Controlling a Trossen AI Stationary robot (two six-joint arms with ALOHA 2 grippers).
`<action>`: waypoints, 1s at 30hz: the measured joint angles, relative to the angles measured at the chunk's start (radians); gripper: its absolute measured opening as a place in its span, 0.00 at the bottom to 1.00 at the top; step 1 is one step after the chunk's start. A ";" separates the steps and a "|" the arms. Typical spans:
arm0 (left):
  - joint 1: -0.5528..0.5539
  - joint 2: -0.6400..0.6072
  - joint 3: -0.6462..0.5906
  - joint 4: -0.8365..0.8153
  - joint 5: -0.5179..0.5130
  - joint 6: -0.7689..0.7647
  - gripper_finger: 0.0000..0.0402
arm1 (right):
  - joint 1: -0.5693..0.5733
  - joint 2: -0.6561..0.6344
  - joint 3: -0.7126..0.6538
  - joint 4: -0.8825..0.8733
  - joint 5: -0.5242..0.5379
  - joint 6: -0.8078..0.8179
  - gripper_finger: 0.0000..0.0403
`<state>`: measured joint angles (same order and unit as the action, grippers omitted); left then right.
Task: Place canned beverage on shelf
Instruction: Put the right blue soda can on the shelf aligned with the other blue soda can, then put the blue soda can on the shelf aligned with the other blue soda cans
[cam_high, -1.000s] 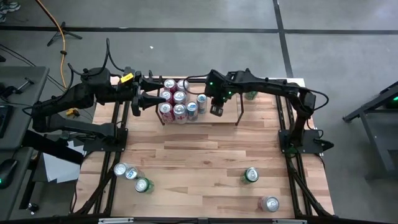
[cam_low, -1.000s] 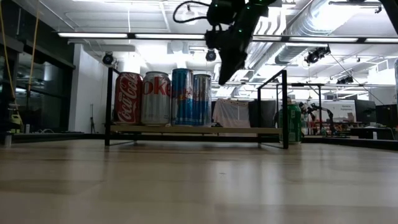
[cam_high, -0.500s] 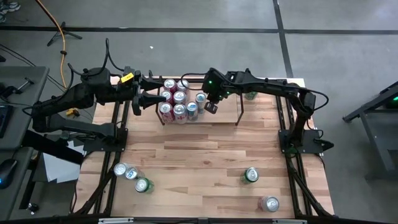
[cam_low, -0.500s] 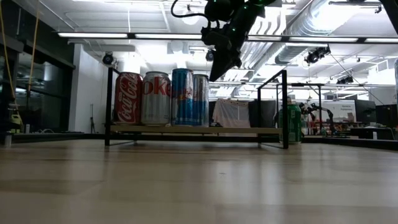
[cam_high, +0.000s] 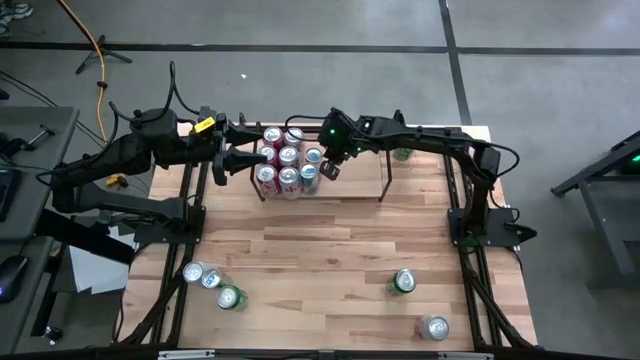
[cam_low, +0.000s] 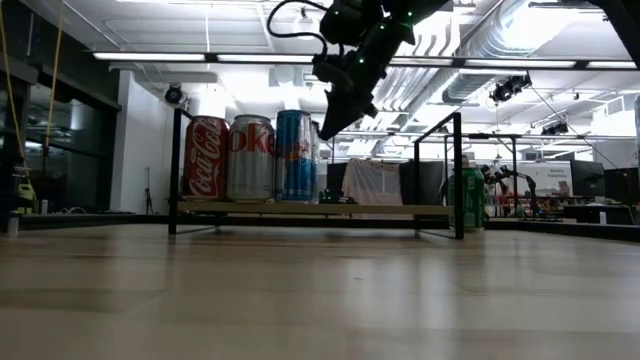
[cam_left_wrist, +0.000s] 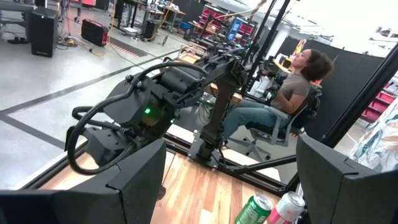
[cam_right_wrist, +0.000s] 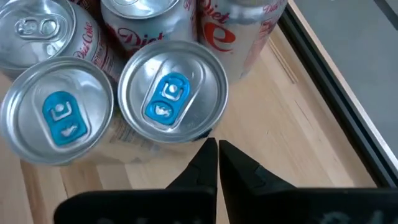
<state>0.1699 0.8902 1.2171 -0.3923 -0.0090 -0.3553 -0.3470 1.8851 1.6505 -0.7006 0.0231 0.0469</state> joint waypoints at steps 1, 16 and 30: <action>0.000 0.000 0.000 0.000 0.000 0.000 0.67 | 0.000 0.003 0.000 0.006 0.002 -0.002 0.00; 0.000 0.000 0.000 0.000 0.000 -0.009 0.67 | -0.002 0.006 0.000 0.105 -0.018 0.017 0.00; 0.000 -0.013 -0.001 -0.109 0.027 0.060 0.67 | -0.048 -0.066 0.114 -0.220 -0.026 -0.128 0.00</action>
<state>0.1696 0.8773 1.2163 -0.5011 0.0177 -0.2957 -0.3952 1.8191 1.7644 -0.9203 -0.0030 -0.0810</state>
